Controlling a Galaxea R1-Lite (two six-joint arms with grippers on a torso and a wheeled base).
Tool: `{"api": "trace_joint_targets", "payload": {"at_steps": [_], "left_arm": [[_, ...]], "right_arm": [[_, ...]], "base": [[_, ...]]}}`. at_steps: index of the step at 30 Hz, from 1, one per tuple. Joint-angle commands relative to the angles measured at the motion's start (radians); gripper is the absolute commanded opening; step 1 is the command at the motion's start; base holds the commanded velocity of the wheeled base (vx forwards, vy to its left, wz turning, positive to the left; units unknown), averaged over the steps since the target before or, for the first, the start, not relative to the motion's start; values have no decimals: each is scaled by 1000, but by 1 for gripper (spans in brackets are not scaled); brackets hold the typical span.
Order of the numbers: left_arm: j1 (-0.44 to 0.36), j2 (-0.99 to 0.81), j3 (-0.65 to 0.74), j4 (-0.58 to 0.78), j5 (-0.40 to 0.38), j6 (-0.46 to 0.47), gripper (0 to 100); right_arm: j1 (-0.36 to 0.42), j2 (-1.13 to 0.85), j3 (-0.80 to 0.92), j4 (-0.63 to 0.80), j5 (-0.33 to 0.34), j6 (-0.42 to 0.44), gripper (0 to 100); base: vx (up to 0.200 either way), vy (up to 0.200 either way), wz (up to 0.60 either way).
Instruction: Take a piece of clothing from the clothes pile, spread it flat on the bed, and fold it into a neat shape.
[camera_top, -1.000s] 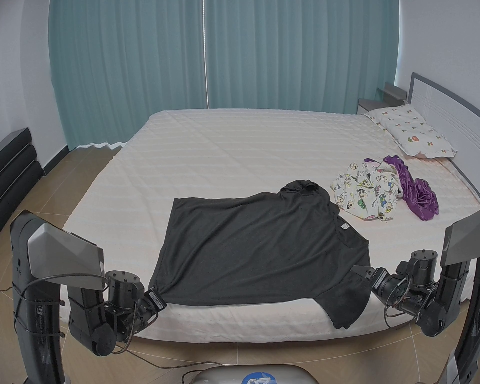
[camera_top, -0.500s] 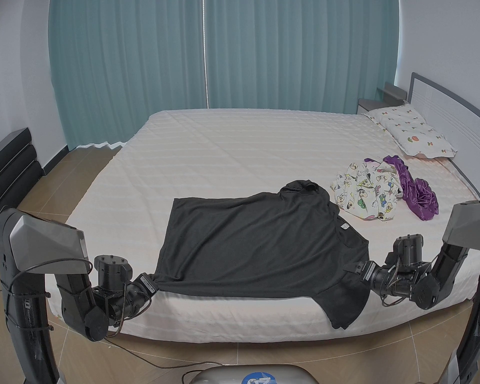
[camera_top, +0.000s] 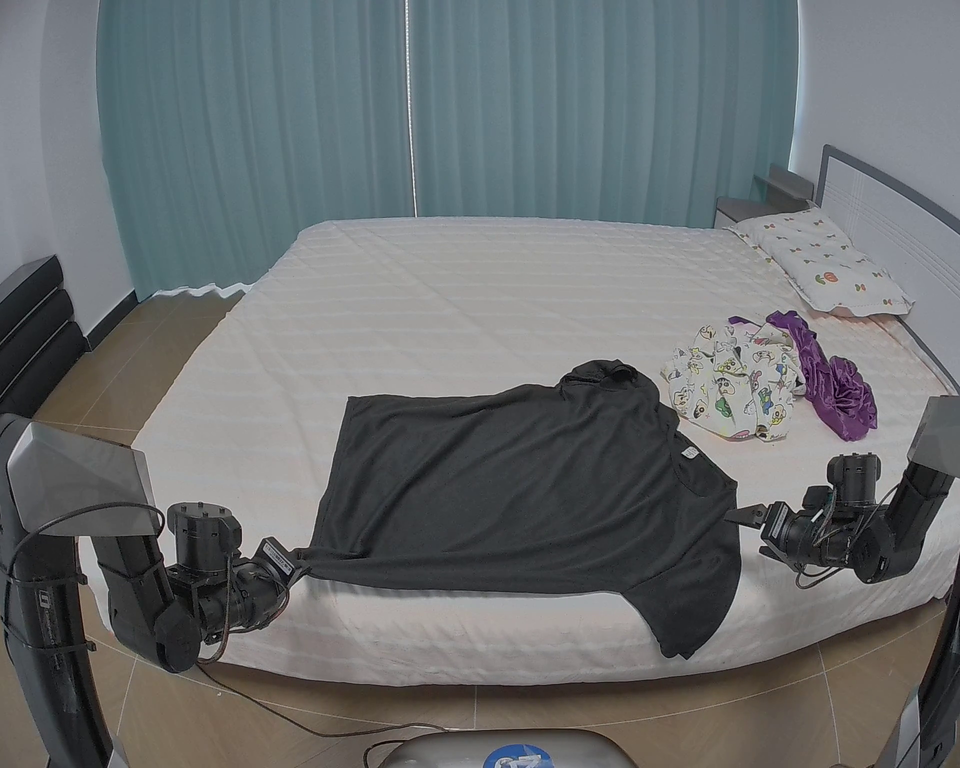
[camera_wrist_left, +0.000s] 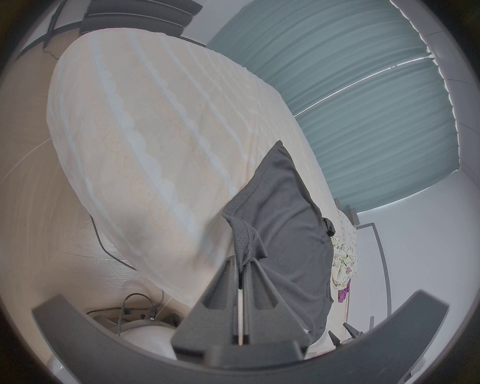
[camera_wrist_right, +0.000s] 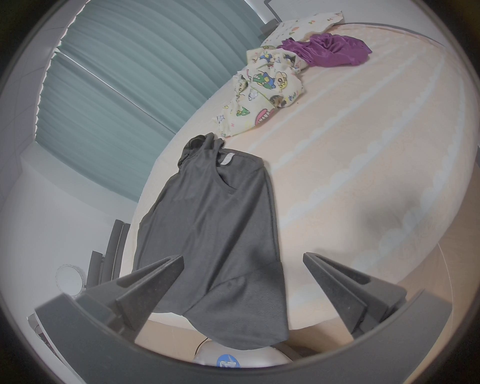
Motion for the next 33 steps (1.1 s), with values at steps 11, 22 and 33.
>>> {"api": "trace_joint_targets", "payload": {"at_steps": [11,22,33], "left_arm": [[3,1,0,0,-1,0,0],[3,1,0,-2,-1,0,0],[1,1,3,-2,-1,0,0]], "right_arm": [[33,78,-18,-28,27,11,100],[30,113,-56,-28,17,13,0],[36,7,-71,-26,-28,102,0]], "base": [[0,0,0],[0,0,0],[0,0,0]]}}
